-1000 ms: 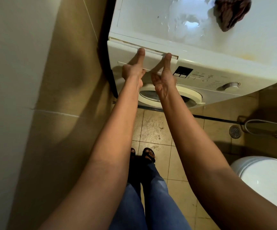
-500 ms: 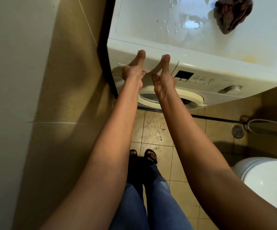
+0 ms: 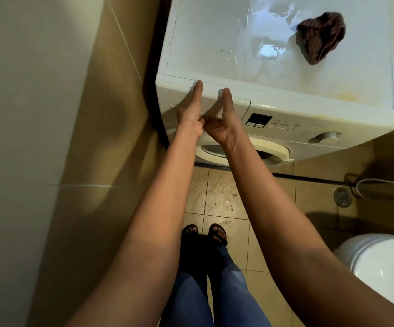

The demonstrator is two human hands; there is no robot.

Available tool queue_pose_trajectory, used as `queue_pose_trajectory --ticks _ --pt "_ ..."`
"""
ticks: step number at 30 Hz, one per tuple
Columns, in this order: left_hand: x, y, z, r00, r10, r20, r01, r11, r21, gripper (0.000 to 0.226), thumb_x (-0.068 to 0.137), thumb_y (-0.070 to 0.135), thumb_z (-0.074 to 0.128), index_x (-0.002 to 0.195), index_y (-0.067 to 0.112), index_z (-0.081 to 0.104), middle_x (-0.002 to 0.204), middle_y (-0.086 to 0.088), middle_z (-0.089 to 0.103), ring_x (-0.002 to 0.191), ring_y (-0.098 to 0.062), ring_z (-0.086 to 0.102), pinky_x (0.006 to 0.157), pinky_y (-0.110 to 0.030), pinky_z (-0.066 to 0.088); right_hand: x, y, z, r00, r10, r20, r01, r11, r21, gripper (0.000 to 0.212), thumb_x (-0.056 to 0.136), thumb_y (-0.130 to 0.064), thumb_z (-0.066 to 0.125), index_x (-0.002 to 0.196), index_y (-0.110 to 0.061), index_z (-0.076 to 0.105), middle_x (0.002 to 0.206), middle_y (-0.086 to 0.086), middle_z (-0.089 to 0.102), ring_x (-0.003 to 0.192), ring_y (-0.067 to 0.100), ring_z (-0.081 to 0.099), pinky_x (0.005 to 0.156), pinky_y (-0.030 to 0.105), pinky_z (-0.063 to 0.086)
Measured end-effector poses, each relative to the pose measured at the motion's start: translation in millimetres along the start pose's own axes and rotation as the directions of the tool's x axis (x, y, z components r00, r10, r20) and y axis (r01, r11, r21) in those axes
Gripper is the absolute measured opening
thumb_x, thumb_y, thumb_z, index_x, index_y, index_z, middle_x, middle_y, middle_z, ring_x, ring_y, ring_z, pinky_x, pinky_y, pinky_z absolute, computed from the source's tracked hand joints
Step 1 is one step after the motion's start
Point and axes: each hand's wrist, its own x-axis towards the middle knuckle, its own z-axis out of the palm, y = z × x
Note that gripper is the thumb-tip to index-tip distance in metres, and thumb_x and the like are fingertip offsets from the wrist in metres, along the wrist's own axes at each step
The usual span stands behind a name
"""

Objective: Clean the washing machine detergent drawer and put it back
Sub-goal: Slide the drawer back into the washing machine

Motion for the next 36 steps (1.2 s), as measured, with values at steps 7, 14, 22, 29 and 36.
queue_pose_trajectory --ticks 7,14,22,29,36 --pt "3 13 5 0.999 -0.034 -0.003 0.034 0.999 -0.005 0.062 0.085 0.045 0.069 0.138 0.02 0.05 0.151 -0.008 0.038 0.136 -0.033 0.039 0.072 -0.038 0.057 13 0 2 0.998 0.001 0.062 -0.014 0.978 0.206 0.06 0.086 -0.029 0.069 0.137 -0.008 0.045 0.147 0.018 0.037 0.135 0.034 0.038 0.115 0.042 0.029" --pt "5 8 1 0.997 -0.047 0.062 0.044 0.998 0.037 0.065 0.087 0.053 0.062 0.142 0.021 0.046 0.154 -0.012 0.032 0.136 -0.035 0.04 0.103 -0.045 0.047 19 11 0 0.993 -0.106 0.047 0.103 0.993 0.061 0.071 0.087 -0.039 0.064 0.142 -0.003 0.037 0.15 0.015 0.035 0.141 0.028 0.031 0.117 0.041 0.025" --pt "4 -14 -13 0.998 -0.062 0.007 0.062 0.998 0.023 0.079 0.077 0.055 0.072 0.138 0.013 0.044 0.141 -0.019 0.048 0.122 -0.036 0.054 0.101 -0.049 0.048 12 34 -16 0.989 -0.125 -0.074 0.126 0.992 0.002 0.095 0.077 -0.051 0.071 0.143 0.002 0.029 0.143 0.024 0.042 0.127 0.031 0.049 0.102 0.034 0.044" --pt "-4 -25 -28 0.997 -0.023 0.08 0.027 0.998 -0.057 0.079 0.083 0.064 0.058 0.141 0.013 0.041 0.131 -0.019 0.056 0.122 -0.032 0.055 0.106 -0.045 0.045 2 35 -23 0.993 -0.114 -0.035 0.114 0.993 0.023 0.091 0.08 -0.05 0.068 0.141 0.006 0.032 0.14 0.026 0.045 0.125 0.034 0.051 0.109 0.042 0.04" --pt "-22 -40 -51 0.995 -0.016 0.098 0.024 0.996 -0.081 0.073 0.086 0.064 0.052 0.13 0.006 0.044 0.114 -0.016 0.064 0.104 -0.026 0.063 0.099 -0.039 0.05 -21 51 -36 0.992 -0.12 -0.043 0.118 0.992 -0.039 0.085 0.082 -0.051 0.065 0.138 0.006 0.036 0.133 0.028 0.049 0.12 0.035 0.054 0.1 0.036 0.047"
